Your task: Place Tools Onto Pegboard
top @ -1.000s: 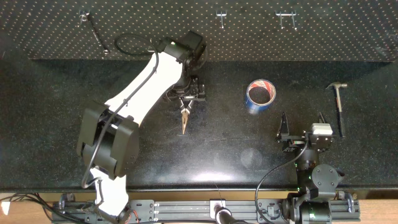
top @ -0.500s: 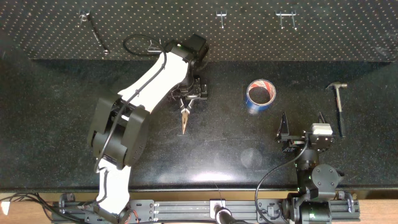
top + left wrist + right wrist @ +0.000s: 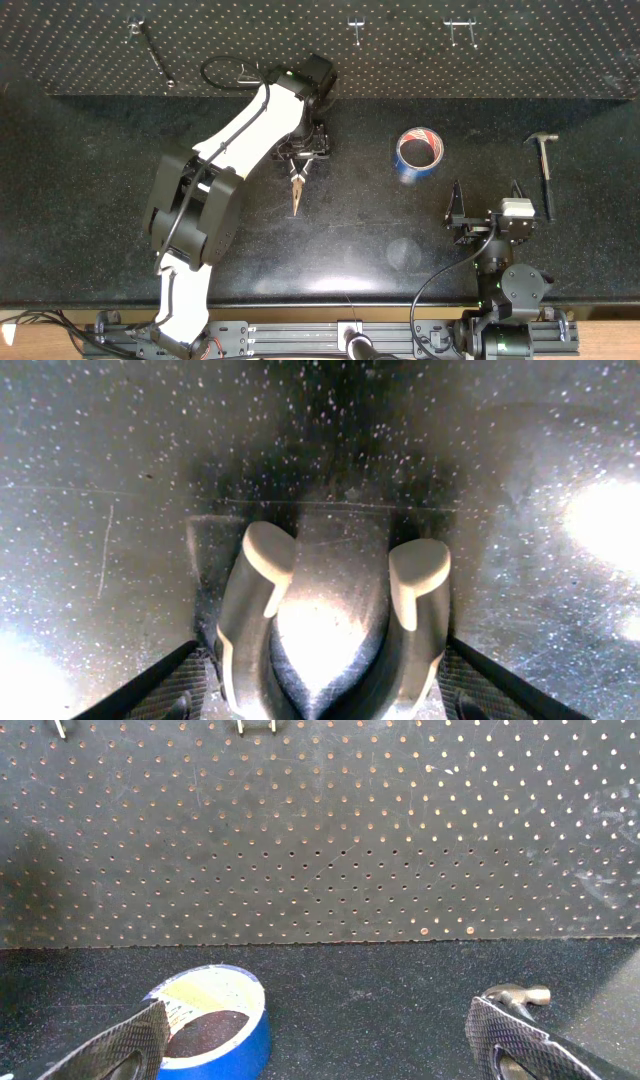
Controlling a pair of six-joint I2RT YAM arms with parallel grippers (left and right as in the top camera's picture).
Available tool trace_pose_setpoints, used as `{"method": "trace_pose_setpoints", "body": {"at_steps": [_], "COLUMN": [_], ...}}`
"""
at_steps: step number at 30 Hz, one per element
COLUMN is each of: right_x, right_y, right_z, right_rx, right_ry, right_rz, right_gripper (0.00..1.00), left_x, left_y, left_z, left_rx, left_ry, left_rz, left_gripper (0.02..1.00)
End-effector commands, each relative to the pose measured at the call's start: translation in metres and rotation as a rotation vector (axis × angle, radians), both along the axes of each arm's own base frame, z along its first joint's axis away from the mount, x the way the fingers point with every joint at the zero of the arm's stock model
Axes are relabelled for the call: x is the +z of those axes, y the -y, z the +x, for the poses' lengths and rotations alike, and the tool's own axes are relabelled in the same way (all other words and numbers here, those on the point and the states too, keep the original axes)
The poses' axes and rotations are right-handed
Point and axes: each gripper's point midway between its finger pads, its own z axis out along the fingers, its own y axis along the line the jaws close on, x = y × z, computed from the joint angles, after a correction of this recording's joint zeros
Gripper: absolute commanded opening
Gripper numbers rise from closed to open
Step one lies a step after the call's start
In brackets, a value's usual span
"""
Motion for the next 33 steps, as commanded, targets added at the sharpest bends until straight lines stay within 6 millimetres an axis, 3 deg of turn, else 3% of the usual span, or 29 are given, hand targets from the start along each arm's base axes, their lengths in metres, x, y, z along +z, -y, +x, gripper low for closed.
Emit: {"method": "trace_pose_setpoints", "body": {"at_steps": [1, 3, 5, 8, 11, 12, 13, 16, 17, 19, 22, 23, 25, 26, 28, 29, 31, 33], "right_x": [-0.001, -0.001, -0.001, -0.001, -0.001, -0.001, -0.001, -0.001, -0.001, -0.001, -0.001, -0.001, -0.001, -0.001, -0.001, -0.001, -0.001, -0.001], "right_y": [0.001, 0.001, 0.001, 0.001, 0.001, 0.001, 0.001, 0.001, 0.001, 0.001, 0.001, 0.001, 0.001, 0.001, 0.001, 0.001, 0.001, 0.001], "right_z": [0.0, 0.0, 0.0, 0.0, 0.0, 0.0, 0.0, 0.0, 0.0, 0.0, 0.0, 0.0, 0.0, 0.0, 0.0, 0.0, 0.0, 0.0], "right_rx": [-0.002, -0.002, -0.002, -0.002, -0.002, -0.002, -0.002, -0.002, -0.002, -0.002, -0.002, -0.002, -0.002, -0.002, -0.002, -0.002, -0.002, -0.002], "right_ry": [-0.001, -0.001, -0.001, -0.001, -0.001, -0.001, -0.001, -0.001, -0.001, -0.001, -0.001, -0.001, -0.001, -0.001, -0.001, -0.001, -0.001, -0.001], "right_rz": [0.001, 0.001, 0.001, 0.001, 0.001, 0.001, 0.001, 0.001, 0.001, 0.001, 0.001, 0.001, 0.001, 0.001, 0.001, 0.001, 0.001, 0.001], "right_gripper": [0.976, 0.976, 0.976, 0.976, 0.976, 0.976, 0.976, 0.976, 0.976, 0.976, 0.976, 0.974, 0.976, 0.976, 0.976, 0.976, 0.976, 0.976], "left_x": [-0.008, -0.009, -0.011, -0.014, -0.014, -0.014, -0.014, -0.013, -0.001, 0.052, 0.153, 0.19, 0.283, 0.31, 0.335, 0.336, 0.326, 0.318], "left_y": [0.0, 0.002, 0.001, 0.0, 0.0, 0.0, 0.0, 0.0, 0.001, -0.01, -0.033, -0.046, -0.108, -0.122, -0.138, -0.146, -0.148, -0.133], "left_z": [0.006, 0.008, 0.007, 0.005, 0.006, 0.006, 0.006, 0.006, 0.008, 0.004, -0.002, -0.007, -0.006, 0.001, 0.012, 0.011, 0.01, 0.017], "left_rx": [0.012, 0.011, 0.011, 0.011, 0.011, 0.011, 0.011, 0.011, 0.005, -0.027, -0.009, 0.008, 0.132, 0.144, 0.152, 0.187, 0.185, 0.152], "left_ry": [-0.001, 0.006, 0.0, -0.009, -0.009, -0.01, -0.009, -0.005, 0.018, 0.098, 0.338, 0.442, 0.825, 0.995, 1.308, 1.429, 1.597, 1.663], "left_rz": [0.002, -0.001, 0.001, 0.006, 0.007, 0.007, 0.007, 0.009, -0.003, 0.009, 0.003, 0.014, 0.192, 0.222, 0.182, 0.163, 0.145, 0.06], "left_gripper": [0.687, 0.658, 0.529, 0.529, 0.356, 0.071, 0.029, 0.029, 0.029, 0.029, 0.027, 0.027, 0.029, 0.027, 0.029, 0.029, 0.029, 0.029]}}
